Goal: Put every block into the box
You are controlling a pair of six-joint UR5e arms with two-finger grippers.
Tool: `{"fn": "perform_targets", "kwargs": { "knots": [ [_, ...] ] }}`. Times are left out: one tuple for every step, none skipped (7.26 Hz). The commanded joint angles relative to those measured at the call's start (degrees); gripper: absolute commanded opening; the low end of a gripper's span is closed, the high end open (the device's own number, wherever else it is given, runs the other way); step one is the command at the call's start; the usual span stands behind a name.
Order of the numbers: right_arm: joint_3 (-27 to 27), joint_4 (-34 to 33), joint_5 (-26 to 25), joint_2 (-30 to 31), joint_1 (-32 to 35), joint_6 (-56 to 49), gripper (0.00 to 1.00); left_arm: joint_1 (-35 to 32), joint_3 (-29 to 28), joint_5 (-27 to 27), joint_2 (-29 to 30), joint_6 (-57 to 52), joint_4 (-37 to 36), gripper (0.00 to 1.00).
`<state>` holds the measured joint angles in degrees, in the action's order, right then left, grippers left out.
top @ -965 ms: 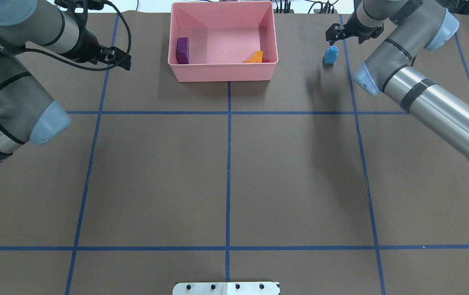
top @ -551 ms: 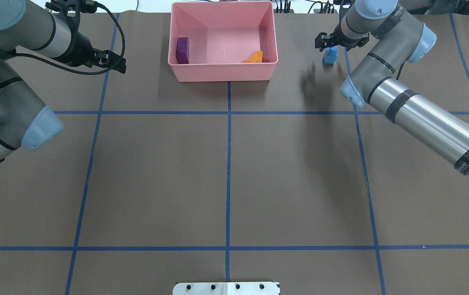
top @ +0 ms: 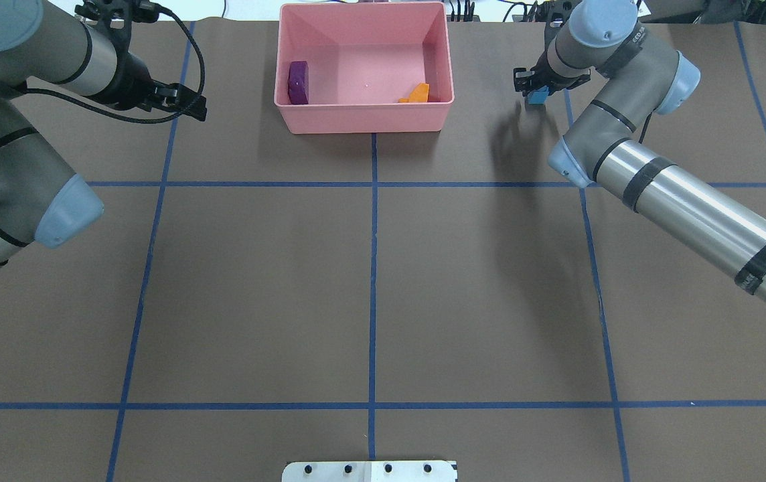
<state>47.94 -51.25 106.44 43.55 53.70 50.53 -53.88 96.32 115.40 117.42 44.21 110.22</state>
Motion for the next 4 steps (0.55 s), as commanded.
{"fn": "perform_targets", "kwargs": {
  "knots": [
    [0.0, 0.0, -0.1, 0.1, 0.2, 0.0, 0.23, 0.0, 0.0, 0.0, 0.0, 0.0, 0.0, 1.0],
    [0.6, 0.0, -0.3, 0.1, 0.8, -0.3, 0.0, 0.0, 0.0, 0.0, 0.0, 0.0, 0.0, 1.0],
    [3.2, -0.3, -0.4, 0.0, 2.7, -0.7, 0.0, 0.0, 0.0, 0.0, 0.0, -0.1, 0.0, 1.0],
    [8.3, -2.3, 0.9, -0.4, 4.0, 0.0, 0.0, -0.1, 0.2, 0.0, -0.3, -0.2, 0.0, 1.0]
  ]
}}
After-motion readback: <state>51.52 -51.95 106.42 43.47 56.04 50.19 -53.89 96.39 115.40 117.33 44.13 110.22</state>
